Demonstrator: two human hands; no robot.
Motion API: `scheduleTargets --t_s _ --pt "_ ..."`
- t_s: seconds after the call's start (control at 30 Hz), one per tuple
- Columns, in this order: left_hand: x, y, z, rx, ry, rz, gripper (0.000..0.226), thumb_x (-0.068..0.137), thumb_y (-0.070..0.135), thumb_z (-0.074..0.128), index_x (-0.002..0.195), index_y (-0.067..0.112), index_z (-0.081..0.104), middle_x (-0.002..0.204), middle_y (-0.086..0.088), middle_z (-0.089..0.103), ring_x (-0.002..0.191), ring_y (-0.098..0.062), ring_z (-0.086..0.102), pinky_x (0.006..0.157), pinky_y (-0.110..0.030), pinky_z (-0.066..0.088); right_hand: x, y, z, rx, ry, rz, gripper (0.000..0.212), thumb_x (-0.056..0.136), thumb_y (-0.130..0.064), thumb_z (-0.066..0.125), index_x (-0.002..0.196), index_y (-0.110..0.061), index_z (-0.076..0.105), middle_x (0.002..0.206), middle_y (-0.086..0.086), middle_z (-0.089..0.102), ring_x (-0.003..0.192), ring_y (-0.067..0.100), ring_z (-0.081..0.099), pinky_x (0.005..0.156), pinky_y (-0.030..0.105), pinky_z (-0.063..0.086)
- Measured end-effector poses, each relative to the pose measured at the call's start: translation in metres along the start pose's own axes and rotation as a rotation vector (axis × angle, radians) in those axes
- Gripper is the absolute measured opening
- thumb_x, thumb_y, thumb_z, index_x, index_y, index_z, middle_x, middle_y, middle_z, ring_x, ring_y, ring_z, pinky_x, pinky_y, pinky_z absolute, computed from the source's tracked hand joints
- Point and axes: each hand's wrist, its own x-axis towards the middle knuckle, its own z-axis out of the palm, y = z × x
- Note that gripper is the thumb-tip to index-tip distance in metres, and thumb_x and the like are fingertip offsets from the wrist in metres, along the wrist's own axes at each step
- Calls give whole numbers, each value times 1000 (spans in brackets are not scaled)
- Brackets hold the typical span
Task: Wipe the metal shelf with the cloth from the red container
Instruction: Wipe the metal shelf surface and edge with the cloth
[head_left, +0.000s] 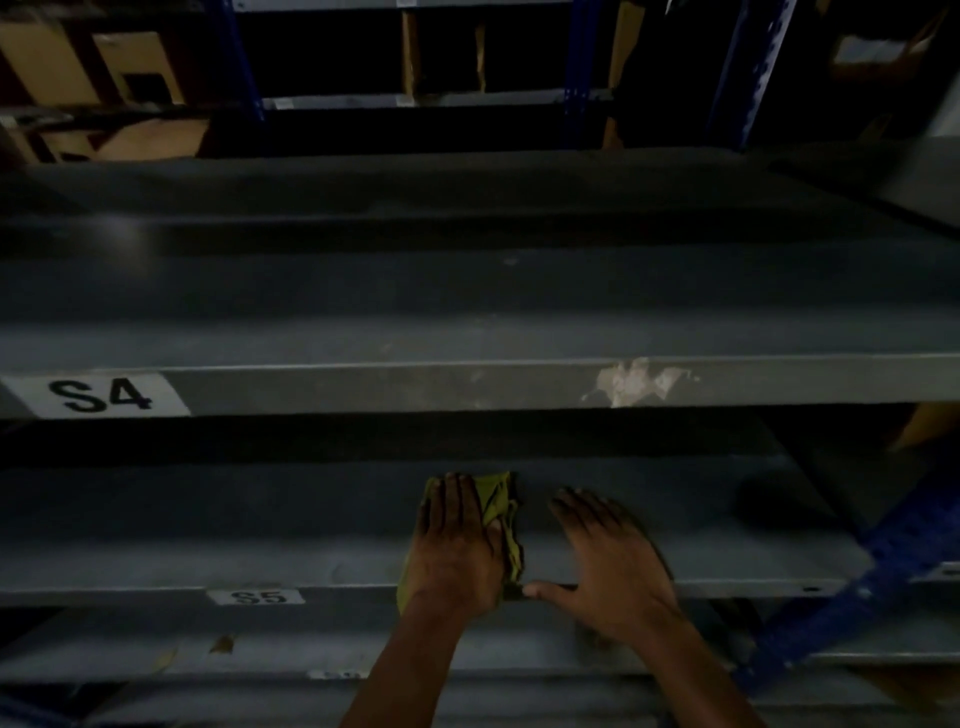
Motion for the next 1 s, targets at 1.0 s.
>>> scheduleTargets --t_s 1.0 --pt "-7 44 -2 -34 -88 -38 76 89 45 13 144 -6 24 151 -25 27 140 -40 24 114 -49 18 -14 42 -13 26 -69 3 113 66 -93 38 152 -22 23 159 -1 22 144 15 23 117 30 16"
